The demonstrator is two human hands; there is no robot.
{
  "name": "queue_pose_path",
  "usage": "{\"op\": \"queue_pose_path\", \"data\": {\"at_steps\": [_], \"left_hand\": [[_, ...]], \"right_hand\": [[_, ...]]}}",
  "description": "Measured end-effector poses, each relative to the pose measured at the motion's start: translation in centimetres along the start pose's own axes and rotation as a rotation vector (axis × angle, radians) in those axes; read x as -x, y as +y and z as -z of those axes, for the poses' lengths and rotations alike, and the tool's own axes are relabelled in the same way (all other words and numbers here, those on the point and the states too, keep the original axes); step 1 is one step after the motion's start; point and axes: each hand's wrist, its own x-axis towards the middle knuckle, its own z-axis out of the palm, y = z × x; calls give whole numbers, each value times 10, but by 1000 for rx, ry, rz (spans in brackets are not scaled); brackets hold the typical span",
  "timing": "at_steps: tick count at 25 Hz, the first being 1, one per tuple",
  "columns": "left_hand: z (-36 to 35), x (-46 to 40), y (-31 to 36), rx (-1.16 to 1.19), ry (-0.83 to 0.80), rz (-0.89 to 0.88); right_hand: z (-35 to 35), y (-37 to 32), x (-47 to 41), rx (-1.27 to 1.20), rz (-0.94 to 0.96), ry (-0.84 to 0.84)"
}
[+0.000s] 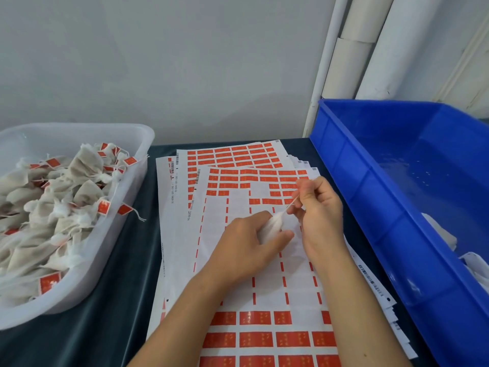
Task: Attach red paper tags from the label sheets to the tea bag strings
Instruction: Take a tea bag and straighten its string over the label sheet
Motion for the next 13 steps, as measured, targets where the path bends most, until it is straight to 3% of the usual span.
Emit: {"op": "queue_pose_path", "data": {"at_steps": [6,13], "left_hand": [[-4,-3,-4,-91,-36,84],[8,5,-5,170,-76,103]], "right_hand": [[2,-2,-1,-41,28,111],[1,1,-1,-78,-24,60]]}}
